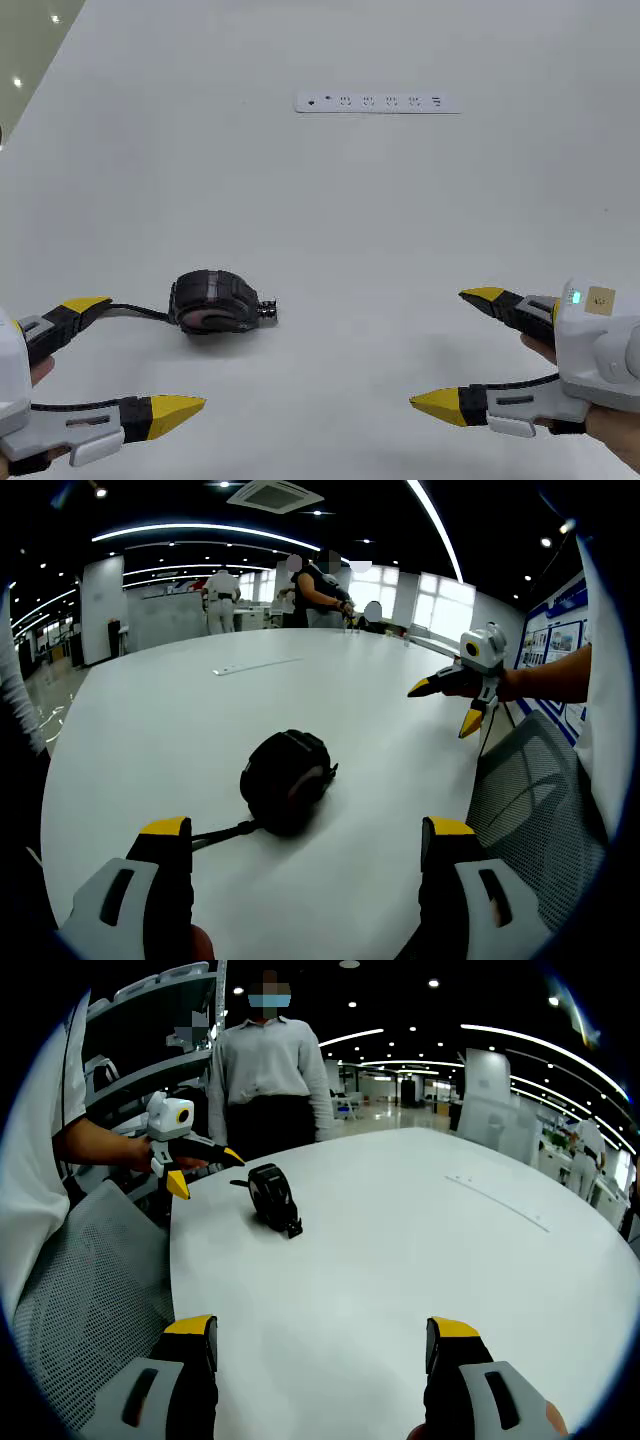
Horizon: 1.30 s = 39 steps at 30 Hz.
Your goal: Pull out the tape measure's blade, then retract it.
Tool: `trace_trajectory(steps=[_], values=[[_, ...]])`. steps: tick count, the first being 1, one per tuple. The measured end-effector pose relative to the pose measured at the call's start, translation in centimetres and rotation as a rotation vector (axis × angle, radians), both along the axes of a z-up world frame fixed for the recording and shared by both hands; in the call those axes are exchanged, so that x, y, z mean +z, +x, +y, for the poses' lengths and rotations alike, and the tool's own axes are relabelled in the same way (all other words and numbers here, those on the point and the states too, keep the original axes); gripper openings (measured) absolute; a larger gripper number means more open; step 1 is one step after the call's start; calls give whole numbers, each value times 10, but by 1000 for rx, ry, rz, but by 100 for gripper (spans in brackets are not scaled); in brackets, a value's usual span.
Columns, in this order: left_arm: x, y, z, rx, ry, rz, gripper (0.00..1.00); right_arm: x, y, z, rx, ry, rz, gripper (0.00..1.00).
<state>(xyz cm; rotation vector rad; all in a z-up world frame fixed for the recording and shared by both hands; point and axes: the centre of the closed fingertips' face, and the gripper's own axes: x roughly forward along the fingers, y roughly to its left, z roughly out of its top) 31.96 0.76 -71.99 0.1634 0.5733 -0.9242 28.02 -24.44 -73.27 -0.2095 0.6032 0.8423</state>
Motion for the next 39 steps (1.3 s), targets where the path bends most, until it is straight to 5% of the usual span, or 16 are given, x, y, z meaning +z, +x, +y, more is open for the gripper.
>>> trace_trajectory(steps=[19,39], values=[[-2,-2,-1,-13,4,7,87,-1,3,4,7,5,-7,88],[-5,19,-15,-80,16,-1,87,-5,25,22,70,3,-4,89]])
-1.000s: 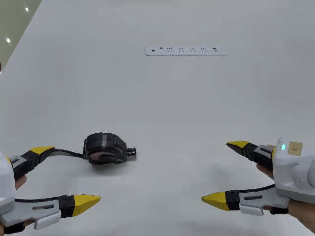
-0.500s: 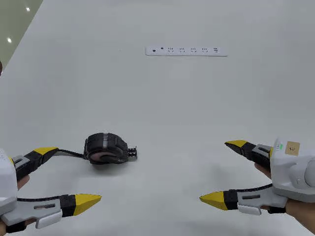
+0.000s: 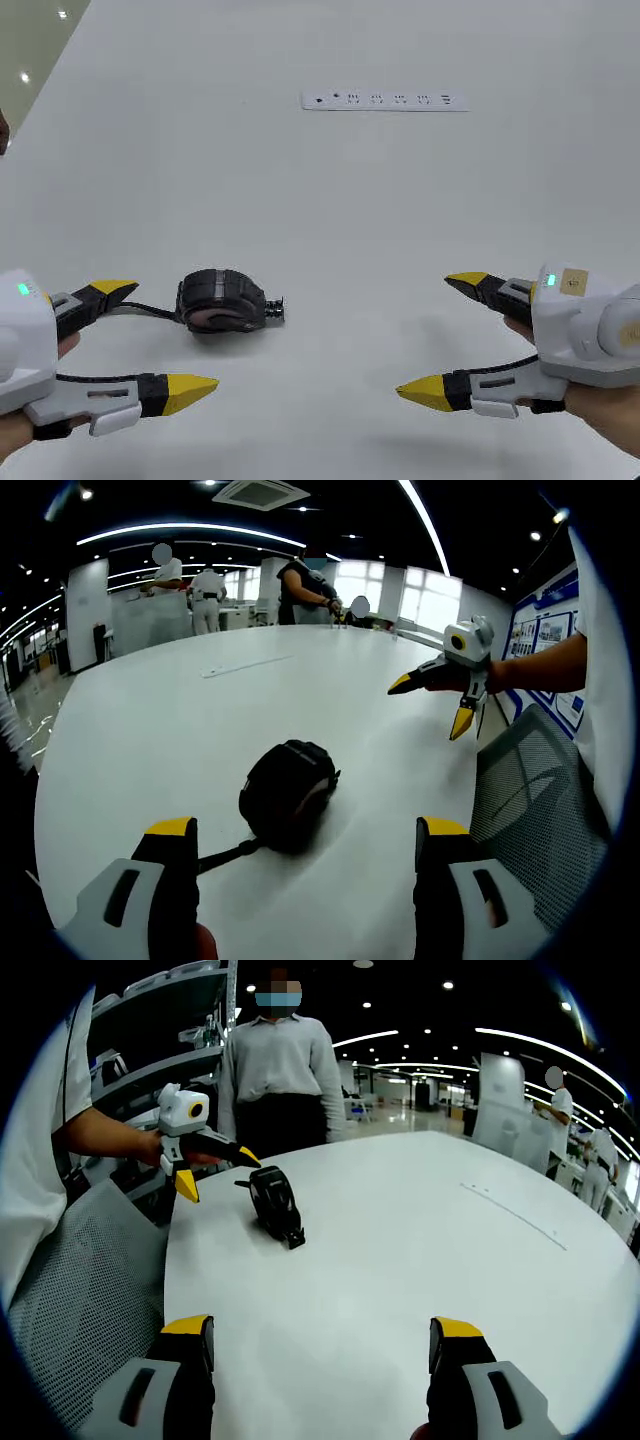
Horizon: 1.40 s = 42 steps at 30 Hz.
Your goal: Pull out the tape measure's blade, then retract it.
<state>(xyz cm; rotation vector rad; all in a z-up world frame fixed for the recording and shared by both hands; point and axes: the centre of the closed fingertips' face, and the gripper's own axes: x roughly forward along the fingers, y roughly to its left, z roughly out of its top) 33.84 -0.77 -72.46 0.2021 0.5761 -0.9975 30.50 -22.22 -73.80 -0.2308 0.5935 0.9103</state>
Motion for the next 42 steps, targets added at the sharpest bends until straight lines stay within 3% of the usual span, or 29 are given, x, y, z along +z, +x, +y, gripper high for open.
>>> trace_trajectory(steps=[7,18,22,31,42], values=[[-6,6,-9,-55,19,7,85,-2,11,11,41,-3,-2,89],[-18,16,-9,-119,68,10,80,-5,24,26,100,-7,-1,89],[-22,18,-9,-140,77,19,75,-5,29,32,114,-5,-1,89],[-24,24,-11,-192,100,8,60,-11,34,43,151,-4,10,88],[-29,31,-18,-253,124,-22,39,-16,37,54,177,3,18,88]])
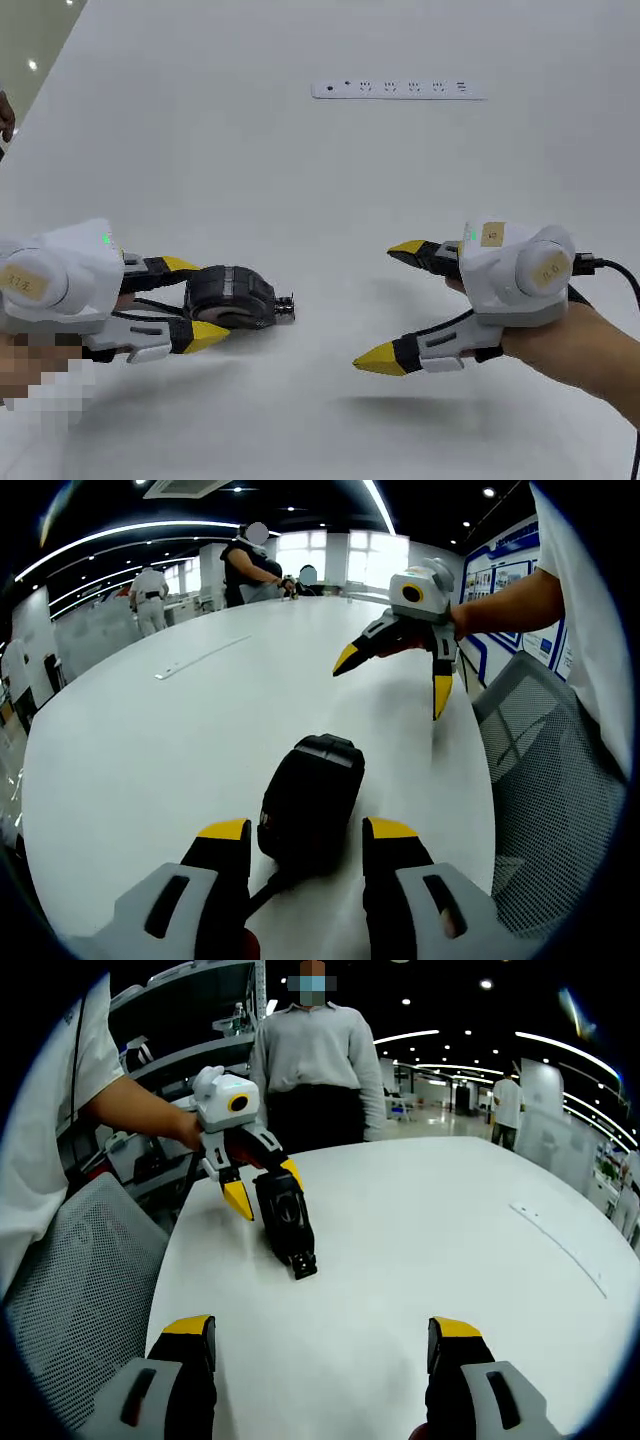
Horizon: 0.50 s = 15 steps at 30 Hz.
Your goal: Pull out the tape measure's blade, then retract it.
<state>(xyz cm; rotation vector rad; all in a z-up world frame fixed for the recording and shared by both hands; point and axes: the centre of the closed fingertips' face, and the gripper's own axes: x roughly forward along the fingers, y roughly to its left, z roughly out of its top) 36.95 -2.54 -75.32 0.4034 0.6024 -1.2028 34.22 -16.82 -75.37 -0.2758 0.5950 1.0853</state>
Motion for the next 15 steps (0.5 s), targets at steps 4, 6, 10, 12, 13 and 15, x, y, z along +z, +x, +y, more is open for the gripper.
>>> trace_trajectory(steps=[4,6,10,12,13,15], values=[[-1,2,-1,-14,5,-9,34,-2,1,3,9,2,4,87],[0,3,-2,-23,3,-13,32,-3,1,5,13,4,7,87],[-3,3,-3,-39,15,-9,31,-3,3,9,19,11,11,86],[-3,2,-3,-47,19,-10,31,-5,3,12,27,10,12,85],[-3,2,-3,-50,20,-8,31,-5,3,13,32,10,11,84],[-3,2,-3,-72,35,-19,30,-7,3,16,43,9,14,81]])
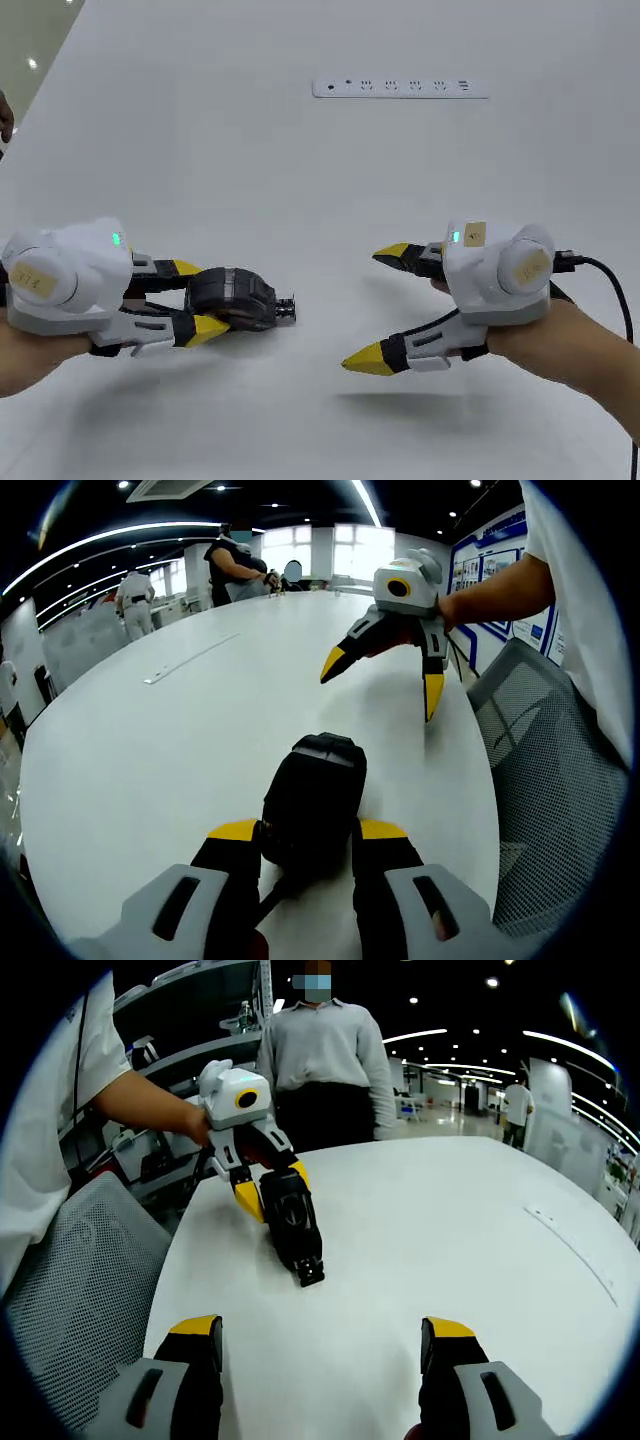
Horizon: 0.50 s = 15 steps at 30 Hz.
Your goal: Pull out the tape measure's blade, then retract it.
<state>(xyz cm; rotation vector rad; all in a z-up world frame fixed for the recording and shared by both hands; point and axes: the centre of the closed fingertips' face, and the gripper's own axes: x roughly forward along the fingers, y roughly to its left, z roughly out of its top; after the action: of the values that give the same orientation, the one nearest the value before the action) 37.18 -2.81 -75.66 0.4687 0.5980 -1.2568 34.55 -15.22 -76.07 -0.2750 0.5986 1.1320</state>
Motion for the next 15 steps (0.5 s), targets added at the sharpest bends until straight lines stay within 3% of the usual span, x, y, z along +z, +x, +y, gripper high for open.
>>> trace_trajectory(steps=[5,15], values=[[0,0,1,-30,18,14,29,-4,1,9,35,-3,-3,73],[0,-2,1,-59,50,7,28,-10,8,26,89,-21,-23,61]])
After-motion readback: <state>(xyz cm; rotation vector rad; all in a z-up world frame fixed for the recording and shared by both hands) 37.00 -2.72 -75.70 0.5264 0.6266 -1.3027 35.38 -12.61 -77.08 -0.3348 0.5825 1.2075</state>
